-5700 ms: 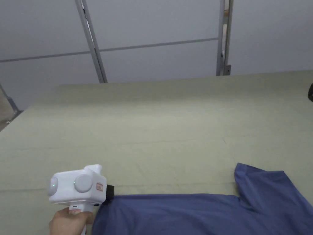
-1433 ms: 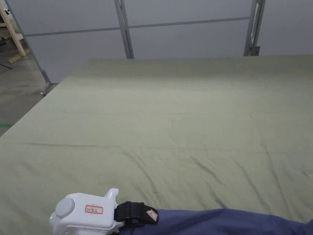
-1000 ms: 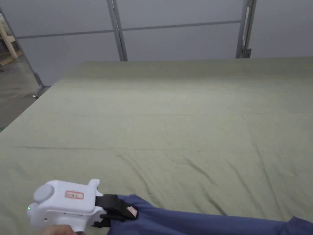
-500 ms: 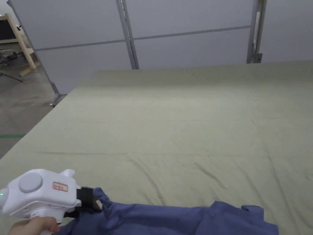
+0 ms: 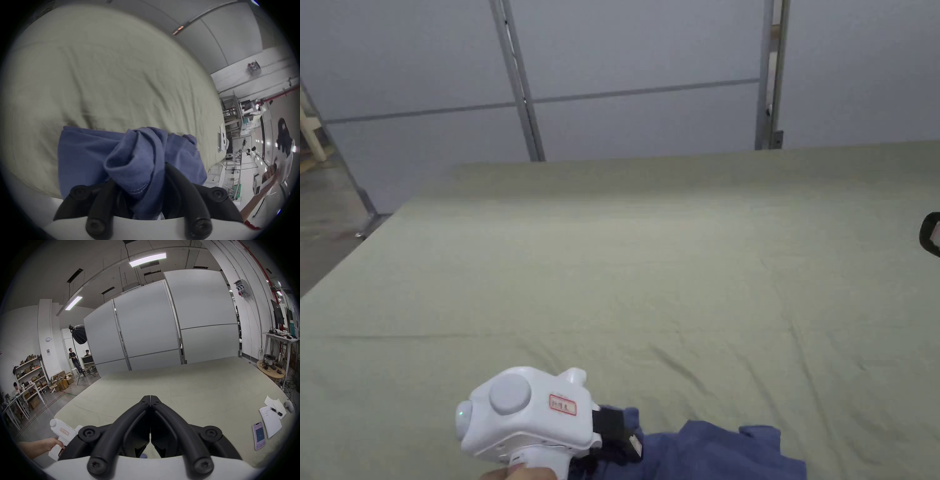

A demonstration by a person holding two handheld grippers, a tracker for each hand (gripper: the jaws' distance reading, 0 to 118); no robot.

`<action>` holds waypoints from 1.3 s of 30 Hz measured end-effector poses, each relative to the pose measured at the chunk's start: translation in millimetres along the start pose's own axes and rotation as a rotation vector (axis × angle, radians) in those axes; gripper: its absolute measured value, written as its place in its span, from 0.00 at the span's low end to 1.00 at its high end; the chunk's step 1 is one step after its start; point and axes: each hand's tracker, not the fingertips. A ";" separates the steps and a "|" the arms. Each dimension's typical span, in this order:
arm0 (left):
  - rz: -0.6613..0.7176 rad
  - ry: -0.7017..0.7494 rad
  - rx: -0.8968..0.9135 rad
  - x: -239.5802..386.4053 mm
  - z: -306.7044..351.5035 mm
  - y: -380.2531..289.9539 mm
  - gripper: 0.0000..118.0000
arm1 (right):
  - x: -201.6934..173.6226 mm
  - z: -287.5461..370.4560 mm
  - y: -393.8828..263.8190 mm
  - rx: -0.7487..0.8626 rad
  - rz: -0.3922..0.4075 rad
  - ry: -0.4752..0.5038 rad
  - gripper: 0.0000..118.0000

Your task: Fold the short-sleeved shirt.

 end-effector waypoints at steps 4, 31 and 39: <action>0.108 -0.234 -0.007 -13.3 29.4 -10.3 0.66 | 7.4 -1.9 -5.4 -0.012 -0.001 -0.018 0.01; -0.047 -0.287 -0.223 25.2 -53.3 -8.7 0.00 | 25.3 -21.4 -25.4 -0.099 -0.060 -0.033 0.01; 0.142 -0.195 0.082 -73.5 76.0 10.4 0.00 | 17.5 -20.6 -18.3 -0.053 -0.071 0.002 0.01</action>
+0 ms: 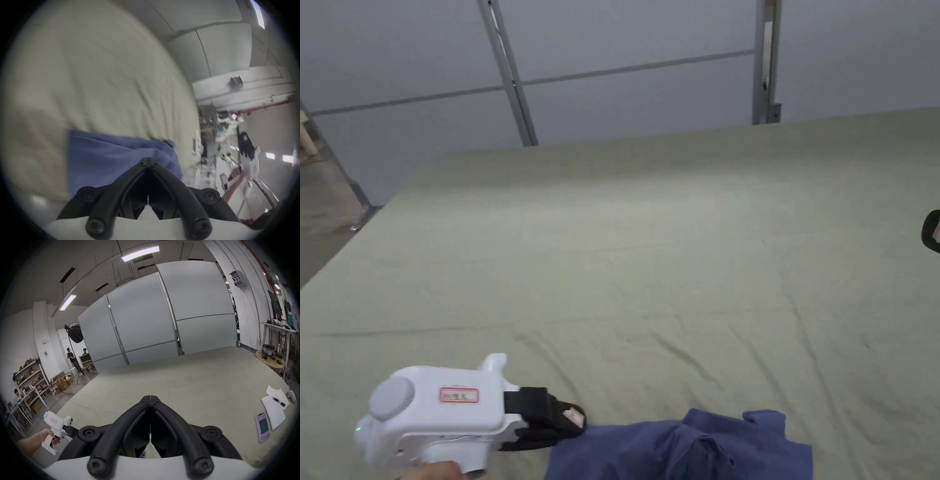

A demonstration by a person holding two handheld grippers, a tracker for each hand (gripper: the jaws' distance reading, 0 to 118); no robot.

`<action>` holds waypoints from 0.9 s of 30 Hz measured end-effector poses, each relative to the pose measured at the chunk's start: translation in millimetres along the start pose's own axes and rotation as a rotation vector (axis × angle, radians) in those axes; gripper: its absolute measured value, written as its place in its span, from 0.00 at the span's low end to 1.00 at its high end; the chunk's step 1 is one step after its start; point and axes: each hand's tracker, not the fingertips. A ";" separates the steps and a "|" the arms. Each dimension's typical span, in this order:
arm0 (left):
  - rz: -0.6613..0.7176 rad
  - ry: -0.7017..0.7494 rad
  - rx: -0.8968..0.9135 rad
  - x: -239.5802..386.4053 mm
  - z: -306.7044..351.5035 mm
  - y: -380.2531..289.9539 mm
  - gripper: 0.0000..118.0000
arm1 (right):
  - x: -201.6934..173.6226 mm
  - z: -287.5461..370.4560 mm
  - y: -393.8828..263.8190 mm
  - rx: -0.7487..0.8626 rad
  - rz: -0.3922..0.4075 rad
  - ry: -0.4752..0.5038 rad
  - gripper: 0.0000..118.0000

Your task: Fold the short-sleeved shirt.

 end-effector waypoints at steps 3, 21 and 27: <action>0.070 0.004 0.024 -34.6 19.0 -0.1 0.00 | -6.7 -2.7 -2.0 -0.004 0.011 0.008 0.01; 0.142 -0.031 -0.138 -70.9 -47.3 -28.3 0.29 | -17.7 -14.8 -14.3 -0.075 0.049 0.005 0.02; 0.181 -0.024 -0.077 -33.3 -20.2 -31.0 0.12 | -11.7 -0.2 -14.6 -0.067 0.051 0.000 0.02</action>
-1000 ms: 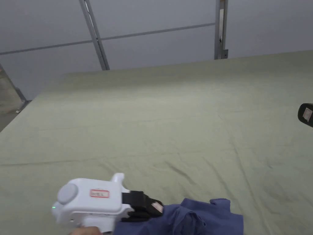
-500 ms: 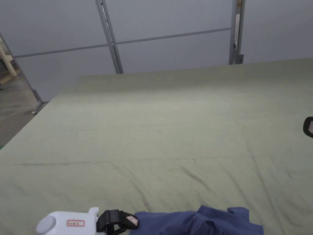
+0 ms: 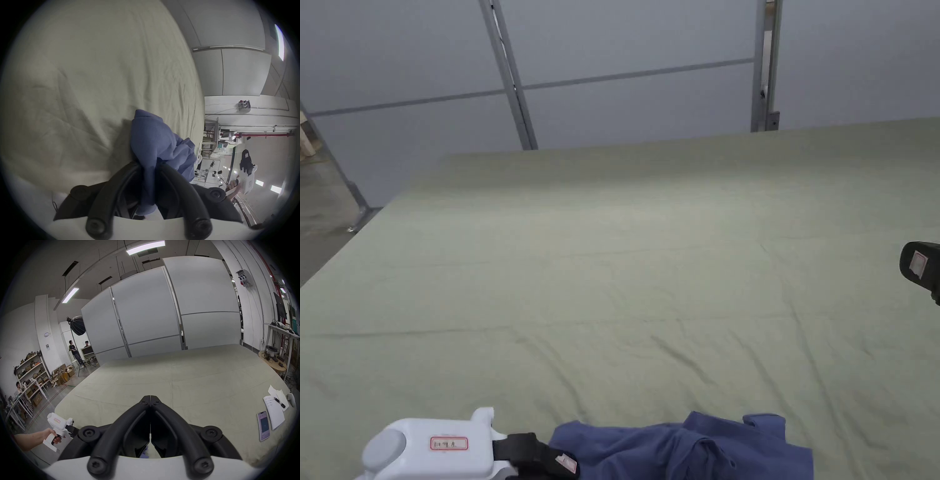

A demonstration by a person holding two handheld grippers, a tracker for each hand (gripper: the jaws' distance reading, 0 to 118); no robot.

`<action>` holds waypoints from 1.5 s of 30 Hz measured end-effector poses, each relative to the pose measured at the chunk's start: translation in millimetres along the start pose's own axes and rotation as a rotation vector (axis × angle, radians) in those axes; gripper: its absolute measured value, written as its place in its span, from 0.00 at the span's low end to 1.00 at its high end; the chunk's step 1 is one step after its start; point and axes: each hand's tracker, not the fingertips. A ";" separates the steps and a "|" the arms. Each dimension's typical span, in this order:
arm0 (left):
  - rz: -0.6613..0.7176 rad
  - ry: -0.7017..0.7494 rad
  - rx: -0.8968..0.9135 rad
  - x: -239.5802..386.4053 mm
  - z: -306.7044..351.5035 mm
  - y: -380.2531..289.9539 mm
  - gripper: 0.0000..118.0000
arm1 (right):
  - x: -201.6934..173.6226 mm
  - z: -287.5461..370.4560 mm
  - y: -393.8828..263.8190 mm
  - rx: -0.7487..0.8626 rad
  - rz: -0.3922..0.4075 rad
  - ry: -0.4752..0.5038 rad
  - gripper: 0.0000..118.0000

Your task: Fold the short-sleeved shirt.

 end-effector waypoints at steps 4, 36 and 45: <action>-0.182 0.041 0.036 80.4 1.0 -29.1 0.10 | 4.3 8.8 0.7 0.019 -0.029 0.006 0.02; -0.313 -0.089 -0.290 166.6 -180.4 -61.2 0.00 | 64.9 44.5 -16.6 0.027 -0.126 -0.082 0.02; -0.360 0.042 -0.399 166.3 -276.9 -57.0 0.00 | 65.8 35.8 -52.2 -0.130 -0.159 -0.029 0.02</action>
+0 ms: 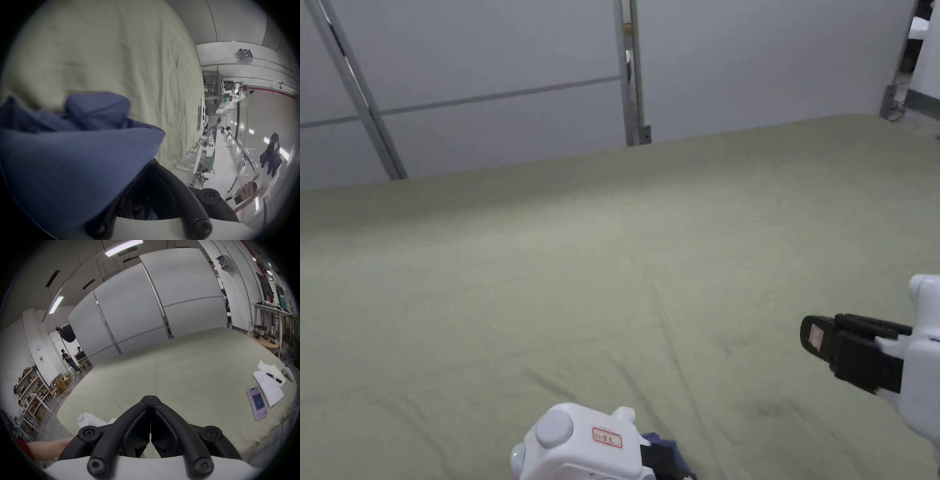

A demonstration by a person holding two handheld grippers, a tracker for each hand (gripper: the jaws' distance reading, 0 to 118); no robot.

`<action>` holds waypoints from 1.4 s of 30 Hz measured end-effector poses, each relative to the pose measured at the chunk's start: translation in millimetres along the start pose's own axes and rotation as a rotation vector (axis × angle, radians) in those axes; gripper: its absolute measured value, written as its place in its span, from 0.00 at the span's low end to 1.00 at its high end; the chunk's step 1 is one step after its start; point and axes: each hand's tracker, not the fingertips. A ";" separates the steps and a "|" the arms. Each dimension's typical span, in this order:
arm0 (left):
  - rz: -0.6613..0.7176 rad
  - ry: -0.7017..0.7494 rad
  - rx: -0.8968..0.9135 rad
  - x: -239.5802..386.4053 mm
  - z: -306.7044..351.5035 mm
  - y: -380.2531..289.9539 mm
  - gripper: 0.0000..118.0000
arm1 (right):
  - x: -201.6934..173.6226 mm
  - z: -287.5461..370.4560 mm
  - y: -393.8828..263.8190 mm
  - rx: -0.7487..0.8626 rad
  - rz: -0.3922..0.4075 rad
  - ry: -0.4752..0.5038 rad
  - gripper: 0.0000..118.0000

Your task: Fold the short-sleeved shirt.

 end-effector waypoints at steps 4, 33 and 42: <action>0.083 -0.185 0.080 -0.9 39.1 -24.1 0.00 | 11.0 -36.2 -32.7 -0.142 -0.166 0.167 0.02; 0.025 -0.192 0.218 -96.4 92.2 -72.5 1.00 | 33.4 -202.1 -153.5 -0.757 -0.605 0.443 0.02; 0.109 -0.326 0.107 -77.3 47.9 -39.2 1.00 | 45.1 -194.9 -165.6 -0.723 -0.709 0.465 0.02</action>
